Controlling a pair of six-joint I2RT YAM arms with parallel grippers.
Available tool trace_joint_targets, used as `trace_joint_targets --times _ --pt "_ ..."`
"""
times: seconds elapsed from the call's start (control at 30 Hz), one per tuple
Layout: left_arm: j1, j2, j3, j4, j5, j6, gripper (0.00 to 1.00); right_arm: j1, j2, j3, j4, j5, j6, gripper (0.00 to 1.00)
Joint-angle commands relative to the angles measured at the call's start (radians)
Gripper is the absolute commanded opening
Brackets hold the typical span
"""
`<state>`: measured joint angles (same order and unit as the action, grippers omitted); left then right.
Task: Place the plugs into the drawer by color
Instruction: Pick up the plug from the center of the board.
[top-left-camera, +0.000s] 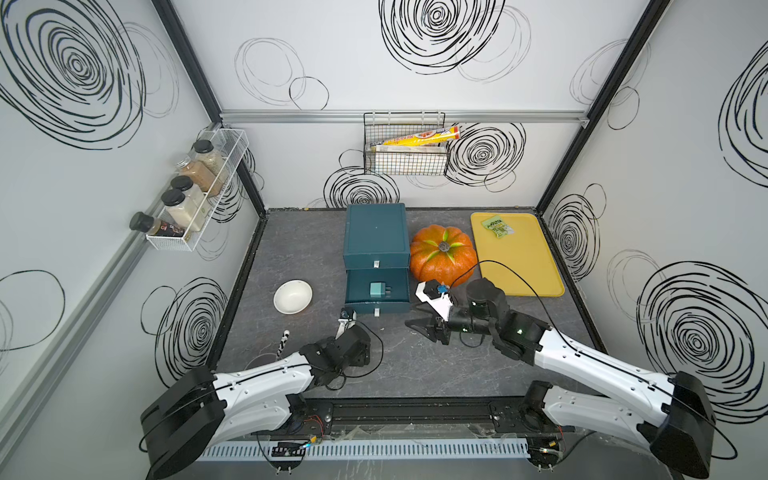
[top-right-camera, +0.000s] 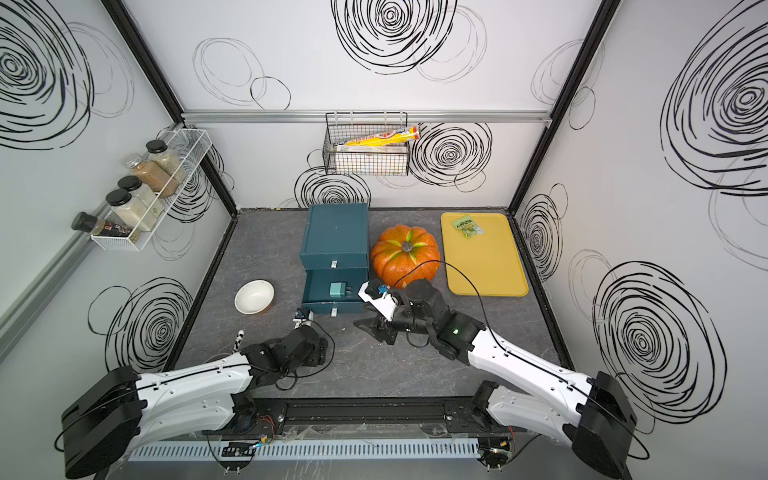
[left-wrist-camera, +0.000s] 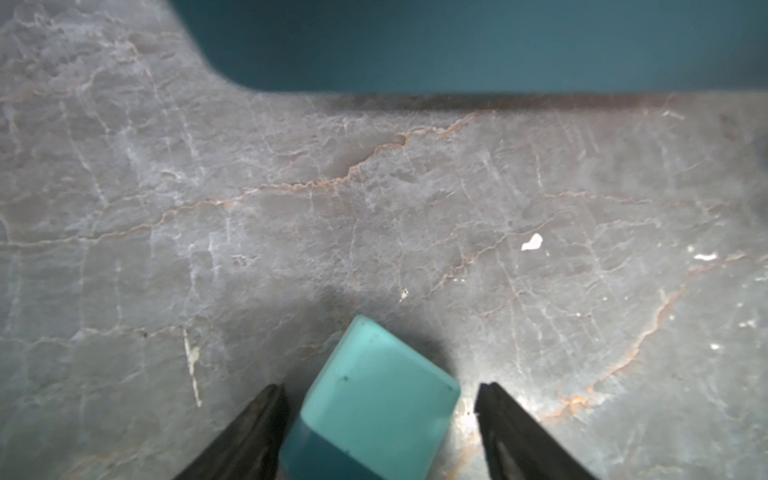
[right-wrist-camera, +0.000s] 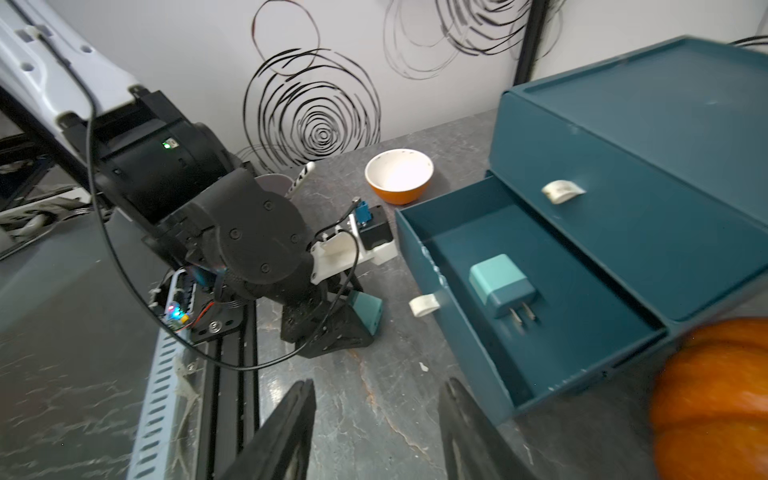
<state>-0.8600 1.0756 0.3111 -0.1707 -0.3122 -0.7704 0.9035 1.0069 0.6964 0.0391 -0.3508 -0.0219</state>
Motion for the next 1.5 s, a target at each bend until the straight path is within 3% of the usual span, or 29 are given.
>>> trace_joint_targets --times 0.0,0.27,0.4,0.53,0.7,0.83,0.93,1.07,1.17,1.3,1.4,1.47 --pt "-0.011 0.054 0.024 0.005 0.003 -0.001 0.63 0.005 -0.067 -0.036 0.085 0.144 0.009 0.53" --pt "-0.041 0.125 0.058 -0.017 -0.031 -0.019 0.59 0.005 -0.131 -0.073 0.116 0.225 0.011 0.55" --pt "-0.083 0.071 0.08 -0.054 -0.003 0.005 0.37 0.005 -0.144 -0.092 0.139 0.262 0.01 0.55" --pt "-0.134 -0.051 0.129 -0.079 0.124 0.063 0.19 0.005 -0.188 -0.116 0.167 0.285 0.011 0.51" --pt "-0.138 -0.145 0.194 -0.089 0.299 0.129 0.19 0.004 -0.305 -0.182 0.211 0.396 0.014 0.52" --pt "-0.14 -0.127 0.311 -0.117 0.401 0.158 0.19 0.003 -0.394 -0.229 0.246 0.462 0.022 0.52" --pt "-0.142 -0.063 0.498 -0.248 0.321 0.242 0.21 0.003 -0.419 -0.241 0.251 0.478 0.022 0.53" --pt "-0.132 0.047 0.772 -0.438 0.107 0.383 0.12 0.004 -0.415 -0.242 0.252 0.48 0.021 0.51" --pt "-0.045 0.122 0.903 -0.489 0.12 0.524 0.1 0.003 -0.417 -0.243 0.253 0.48 0.021 0.51" --pt "0.035 0.204 0.94 -0.479 0.195 0.719 0.04 0.003 -0.442 -0.25 0.254 0.48 0.022 0.51" --pt "0.045 0.264 0.924 -0.455 0.081 0.797 0.04 0.003 -0.47 -0.259 0.255 0.484 0.022 0.51" --pt "0.049 0.294 0.917 -0.437 0.08 0.853 0.03 0.003 -0.483 -0.262 0.257 0.484 0.022 0.51"
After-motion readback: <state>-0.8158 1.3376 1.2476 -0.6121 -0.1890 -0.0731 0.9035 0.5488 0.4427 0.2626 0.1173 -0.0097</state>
